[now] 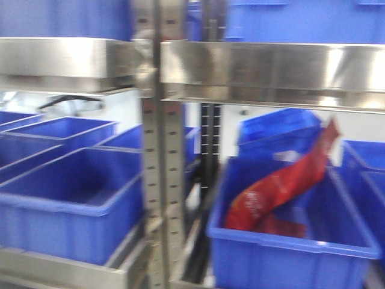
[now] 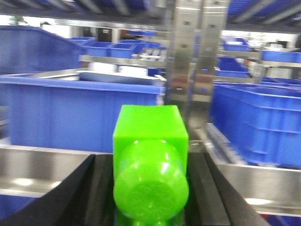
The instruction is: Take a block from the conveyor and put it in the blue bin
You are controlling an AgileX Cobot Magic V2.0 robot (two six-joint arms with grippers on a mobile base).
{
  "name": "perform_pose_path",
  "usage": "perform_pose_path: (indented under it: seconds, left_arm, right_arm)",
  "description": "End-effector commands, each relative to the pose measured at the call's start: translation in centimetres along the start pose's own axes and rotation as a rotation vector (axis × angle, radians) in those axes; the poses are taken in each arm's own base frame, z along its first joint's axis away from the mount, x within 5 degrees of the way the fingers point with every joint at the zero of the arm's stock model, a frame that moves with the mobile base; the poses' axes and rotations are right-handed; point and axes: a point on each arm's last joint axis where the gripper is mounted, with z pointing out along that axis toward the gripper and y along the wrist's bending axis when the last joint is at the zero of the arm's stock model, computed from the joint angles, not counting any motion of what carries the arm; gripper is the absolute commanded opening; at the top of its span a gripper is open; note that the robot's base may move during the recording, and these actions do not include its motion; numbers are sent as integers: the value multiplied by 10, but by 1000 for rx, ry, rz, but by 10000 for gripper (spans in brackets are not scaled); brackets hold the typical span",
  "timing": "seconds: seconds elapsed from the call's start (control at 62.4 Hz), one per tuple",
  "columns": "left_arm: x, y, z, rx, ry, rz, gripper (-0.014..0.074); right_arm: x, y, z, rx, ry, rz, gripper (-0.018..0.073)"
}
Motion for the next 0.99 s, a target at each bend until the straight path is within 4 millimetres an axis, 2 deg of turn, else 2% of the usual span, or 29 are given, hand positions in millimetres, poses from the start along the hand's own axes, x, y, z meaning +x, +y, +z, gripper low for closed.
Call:
perform_pose_path:
  seconds: [0.0, 0.977]
  left_arm:
    - [-6, 1, -2, -6, -36, -8, -111]
    - [-6, 1, -2, -6, -36, -8, -111]
  right_arm:
    - [-2, 0, -1, 1, -23, -4, -167]
    - [-2, 0, -1, 1, -23, -4, -167]
